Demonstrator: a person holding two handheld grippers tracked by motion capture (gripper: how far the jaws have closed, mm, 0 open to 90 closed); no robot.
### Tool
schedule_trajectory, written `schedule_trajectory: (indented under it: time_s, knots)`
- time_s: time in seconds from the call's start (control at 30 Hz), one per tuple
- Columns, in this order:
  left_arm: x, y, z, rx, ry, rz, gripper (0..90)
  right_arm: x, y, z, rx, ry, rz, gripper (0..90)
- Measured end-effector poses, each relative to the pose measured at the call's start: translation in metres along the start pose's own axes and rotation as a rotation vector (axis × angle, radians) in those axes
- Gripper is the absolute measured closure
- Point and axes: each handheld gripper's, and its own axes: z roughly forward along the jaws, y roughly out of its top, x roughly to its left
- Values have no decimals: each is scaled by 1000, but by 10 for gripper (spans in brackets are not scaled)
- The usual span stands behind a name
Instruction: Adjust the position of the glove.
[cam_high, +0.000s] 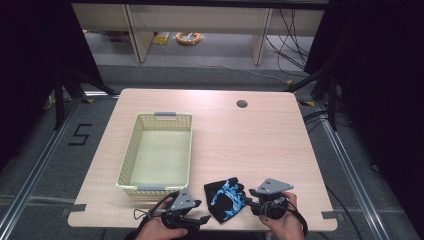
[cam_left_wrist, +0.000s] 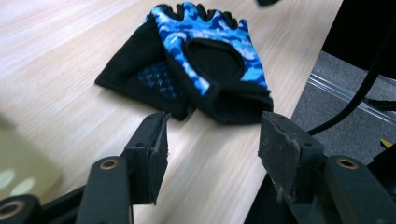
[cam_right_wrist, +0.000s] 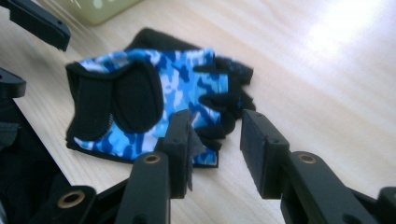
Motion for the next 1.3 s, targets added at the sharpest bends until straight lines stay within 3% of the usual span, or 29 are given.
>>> schedule_trajectory:
  time_s: [0.03, 0.1, 0.2, 0.23, 0.27, 0.3, 0.33, 0.4, 0.43, 0.5, 0.53, 0.57, 0.63, 0.7, 0.73, 0.77, 0.83, 0.87, 1.0, 1.1, 1.13, 1.17, 1.23, 1.3]
  knots:
    - [-3, 1, 3, -21, -4, -23, 431, -1, -1, 2, 20, 13, 22, 643]
    - [-1, 5, 5, 0, 24, 52, 436, -3, -5, 7, 68, 34, 38, 632]
    - [-2, 6, 9, -17, 26, 35, 459, -4, -9, 12, 53, 36, 47, 626]
    - [-1, 7, 9, -4, 33, 51, 459, -6, -10, 12, 68, 55, 65, 624]
    - [-1, 7, 11, -15, 26, 41, 462, -7, -11, 13, 75, 69, 85, 618]
    - [2, 8, 11, 8, 29, 97, 462, -9, -12, 15, 84, 80, 96, 612]
    - [-1, 8, 14, -11, 25, 49, 462, -9, -12, 15, 84, 80, 96, 612]
    - [1, 9, 15, 13, 19, 104, 486, -8, -13, 19, 98, 93, 67, 615]
    - [-2, 9, 16, 9, 26, 70, 506, -6, -14, 22, 99, 112, 80, 631]
    - [-1, 10, 18, 24, 21, 96, 518, -3, -14, 23, 100, 112, 96, 648]
    - [-2, 10, 21, 15, 22, 94, 529, -5, -14, 24, 118, 105, 57, 682]
    - [0, 8, 24, 38, 12, 130, 596, -5, -14, 24, 115, 80, 13, 766]
    - [-1, 8, 25, 51, 22, 130, 639, -4, -15, 24, 110, 65, 4, 797]
    - [-4, 9, 24, 38, 26, 137, 721, -4, -14, 21, 145, 58, -35, 854]
    - [-3, 10, 23, 44, 41, 169, 762, -4, -14, 20, 145, 52, -40, 878]
    - [-7, 13, 21, 15, 42, 164, 796, -3, -14, 18, 137, 47, -41, 900]
    - [-8, 14, 20, 18, 32, 167, 805, -3, -13, 17, 108, 51, -59, 900]
    - [-7, 16, 19, 20, 43, 204, 812, -3, -12, 14, 98, 59, -65, 900]
    - [-10, 20, 18, 16, 34, 200, 819, 0, -7, 8, 77, 66, -101, 900]
    - [-10, 20, 18, 18, 42, 205, 819, -5, -11, 10, 78, 55, -27, 841]
    - [-12, 19, 20, -5, 39, 185, 819, -5, -11, 10, 78, 55, -27, 841]
    - [-9, 20, 18, 37, 33, 222, 819, -5, -12, 11, 78, 51, 2, 803]
    - [-8, 19, 20, 32, 44, 218, 819, -8, -11, 12, 71, 45, 65, 669]
    - [-9, 19, 19, 28, 44, 220, 819, -9, -9, 11, 86, 46, 75, 635]
